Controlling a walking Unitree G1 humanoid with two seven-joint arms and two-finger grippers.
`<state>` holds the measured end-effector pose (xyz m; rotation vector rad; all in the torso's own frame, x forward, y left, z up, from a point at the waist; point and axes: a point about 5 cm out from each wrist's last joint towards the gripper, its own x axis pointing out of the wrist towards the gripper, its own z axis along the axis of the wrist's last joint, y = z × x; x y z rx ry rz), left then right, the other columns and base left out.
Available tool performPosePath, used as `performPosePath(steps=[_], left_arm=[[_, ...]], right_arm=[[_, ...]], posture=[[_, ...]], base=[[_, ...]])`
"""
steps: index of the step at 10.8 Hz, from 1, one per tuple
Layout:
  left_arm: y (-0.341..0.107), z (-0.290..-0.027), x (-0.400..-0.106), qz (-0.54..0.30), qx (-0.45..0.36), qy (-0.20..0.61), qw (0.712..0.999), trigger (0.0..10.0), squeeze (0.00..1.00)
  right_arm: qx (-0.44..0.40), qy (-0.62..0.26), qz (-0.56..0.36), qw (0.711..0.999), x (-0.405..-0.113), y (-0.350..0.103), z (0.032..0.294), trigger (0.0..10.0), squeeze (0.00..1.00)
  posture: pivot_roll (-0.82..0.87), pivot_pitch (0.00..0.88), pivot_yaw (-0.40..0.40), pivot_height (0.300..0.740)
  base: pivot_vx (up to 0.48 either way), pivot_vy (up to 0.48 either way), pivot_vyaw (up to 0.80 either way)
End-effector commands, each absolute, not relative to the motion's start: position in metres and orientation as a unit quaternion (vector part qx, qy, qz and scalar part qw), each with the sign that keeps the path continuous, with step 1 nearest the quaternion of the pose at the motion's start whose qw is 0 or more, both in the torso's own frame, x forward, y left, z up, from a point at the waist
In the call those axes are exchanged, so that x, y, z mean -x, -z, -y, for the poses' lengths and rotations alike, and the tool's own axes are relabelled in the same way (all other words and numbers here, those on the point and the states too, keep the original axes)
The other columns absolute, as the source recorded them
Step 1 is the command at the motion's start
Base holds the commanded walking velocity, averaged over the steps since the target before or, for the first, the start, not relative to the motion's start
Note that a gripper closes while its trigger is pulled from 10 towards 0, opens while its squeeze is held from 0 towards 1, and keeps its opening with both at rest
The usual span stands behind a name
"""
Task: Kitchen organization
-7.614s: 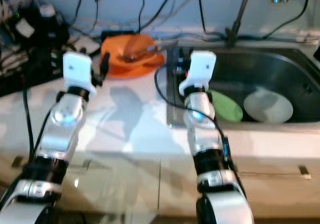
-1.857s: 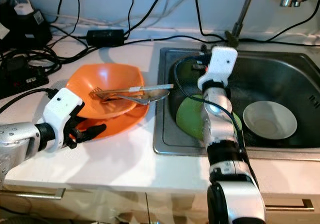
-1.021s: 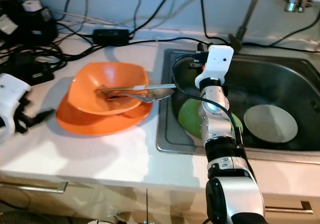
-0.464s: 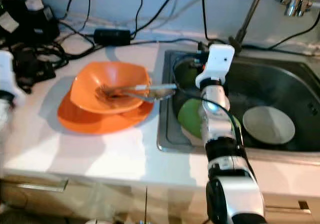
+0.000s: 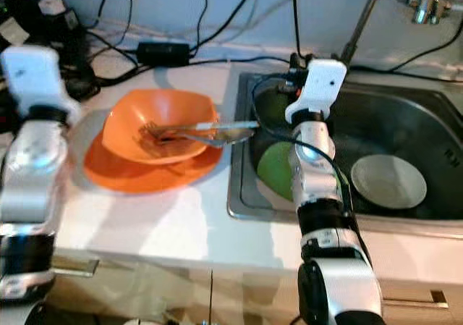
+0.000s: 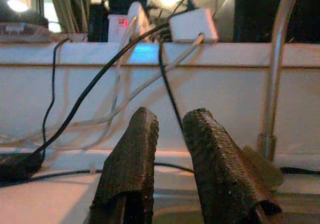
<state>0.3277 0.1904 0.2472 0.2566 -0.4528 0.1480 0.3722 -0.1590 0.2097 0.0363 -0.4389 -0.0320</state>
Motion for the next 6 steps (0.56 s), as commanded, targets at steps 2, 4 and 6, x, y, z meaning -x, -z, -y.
performPosePath(steps=[2,4,6], left_arm=[[-0.248,-0.175,-0.335,0.245,-0.12,-0.046,0.961,10.0,0.0],[-0.247,-0.165,-0.338,0.259,-0.115,-0.029,0.959,10.0,0.0],[-0.246,-0.162,-0.338,0.263,-0.113,-0.025,0.958,10.0,0.0]], right_arm=[[-0.02,0.018,0.235,0.972,-0.366,-0.212,0.161,10.0,0.0],[-0.022,0.015,0.233,0.972,-0.363,-0.209,0.16,10.0,0.0],[-0.022,0.012,0.232,0.972,-0.363,-0.21,0.159,10.0,0.0]], posture=[[0.1,0.0,0.013,0.74],[0.1,0.0,0.012,0.74],[0.1,0.0,0.009,0.74]], base=[[0.0,-0.457,0.0],[0.0,-0.48,0.0],[0.0,-0.48,0.0]])
